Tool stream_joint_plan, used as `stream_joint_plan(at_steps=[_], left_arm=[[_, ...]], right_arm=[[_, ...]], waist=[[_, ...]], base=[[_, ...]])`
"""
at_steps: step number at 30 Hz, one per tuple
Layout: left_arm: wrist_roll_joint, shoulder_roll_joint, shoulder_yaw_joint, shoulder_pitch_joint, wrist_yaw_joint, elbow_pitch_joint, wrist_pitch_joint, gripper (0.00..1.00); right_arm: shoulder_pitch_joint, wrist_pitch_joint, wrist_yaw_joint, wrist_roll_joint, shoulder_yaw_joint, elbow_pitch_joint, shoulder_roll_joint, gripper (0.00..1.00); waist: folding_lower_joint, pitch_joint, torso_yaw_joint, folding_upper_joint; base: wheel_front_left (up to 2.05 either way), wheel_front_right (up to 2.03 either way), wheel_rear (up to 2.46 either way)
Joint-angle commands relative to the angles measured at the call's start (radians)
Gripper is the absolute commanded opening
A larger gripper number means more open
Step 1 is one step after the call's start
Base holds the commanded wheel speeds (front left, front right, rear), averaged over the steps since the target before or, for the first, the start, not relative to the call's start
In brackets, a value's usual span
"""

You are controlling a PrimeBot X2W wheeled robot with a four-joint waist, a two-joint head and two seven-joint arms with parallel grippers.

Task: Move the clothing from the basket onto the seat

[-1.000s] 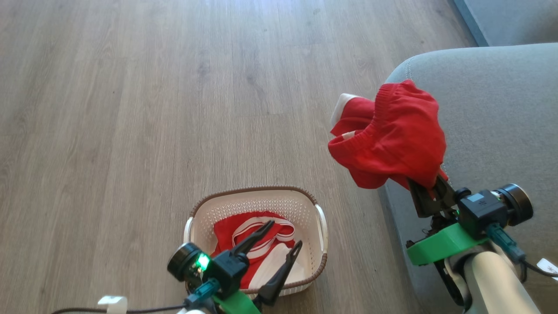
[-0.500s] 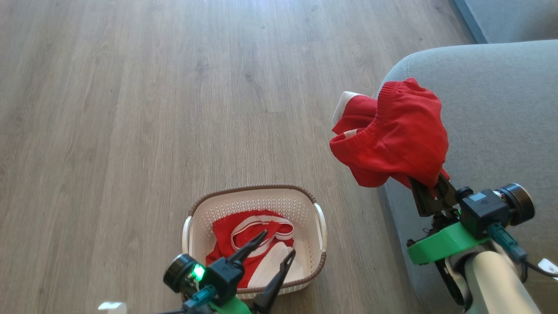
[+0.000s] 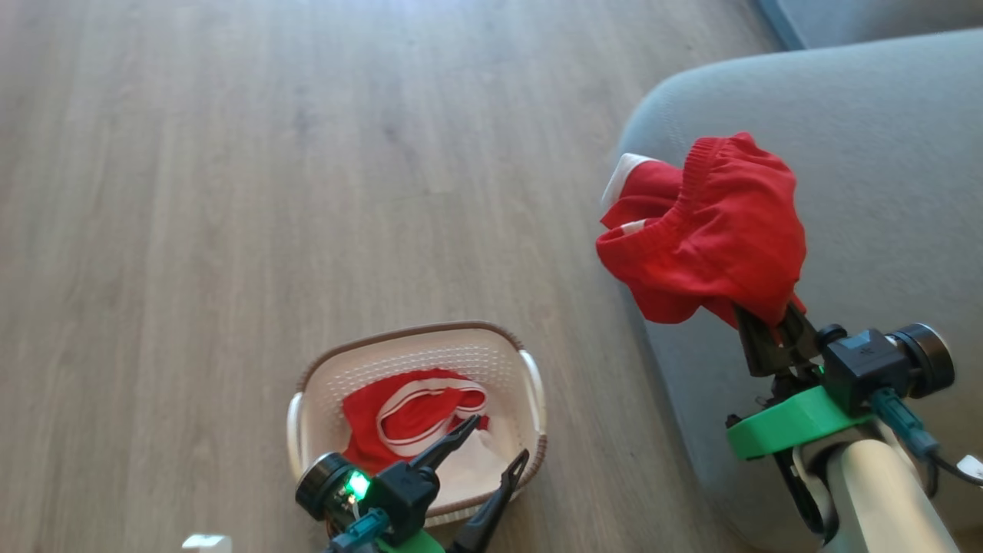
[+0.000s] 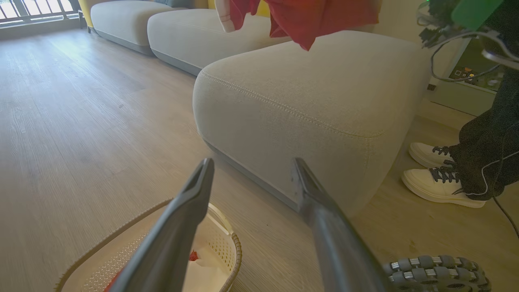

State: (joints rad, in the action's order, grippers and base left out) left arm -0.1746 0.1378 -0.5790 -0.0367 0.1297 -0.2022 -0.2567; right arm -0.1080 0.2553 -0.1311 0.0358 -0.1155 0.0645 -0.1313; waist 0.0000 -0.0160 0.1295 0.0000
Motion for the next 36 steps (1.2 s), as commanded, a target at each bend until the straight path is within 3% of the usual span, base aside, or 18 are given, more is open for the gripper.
stream_joint_plan(at_steps=[1,11,24,36], left_arm=[[-0.007,0.007,0.033,-0.037,0.001,0.036,-0.005,1.0],[-0.003,0.024,0.04,-0.067,0.001,0.042,-0.005,1.0],[-0.006,0.034,0.021,-0.096,0.001,0.046,-0.005,1.0],[-0.03,0.07,-0.073,-0.174,0.001,0.028,-0.005,1.0]], right_arm=[[-0.02,0.006,0.0,-0.006,-0.007,-0.034,0.001,0.0],[-0.028,0.006,0.0,-0.019,0.026,-0.035,0.013,0.0],[-0.013,0.006,0.0,-0.024,0.082,-0.047,0.042,0.0],[0.048,0.006,0.0,-0.032,0.181,-0.114,0.076,0.0]], waist=[[0.0,-0.01,0.039,0.0],[0.0,-0.054,0.205,0.0],[0.0,-0.095,0.371,0.0],[0.0,-0.142,0.41,0.0]], base=[[0.0,0.0,0.0],[0.0,0.0,0.0],[0.0,0.0,0.0],[0.0,0.0,0.0]])
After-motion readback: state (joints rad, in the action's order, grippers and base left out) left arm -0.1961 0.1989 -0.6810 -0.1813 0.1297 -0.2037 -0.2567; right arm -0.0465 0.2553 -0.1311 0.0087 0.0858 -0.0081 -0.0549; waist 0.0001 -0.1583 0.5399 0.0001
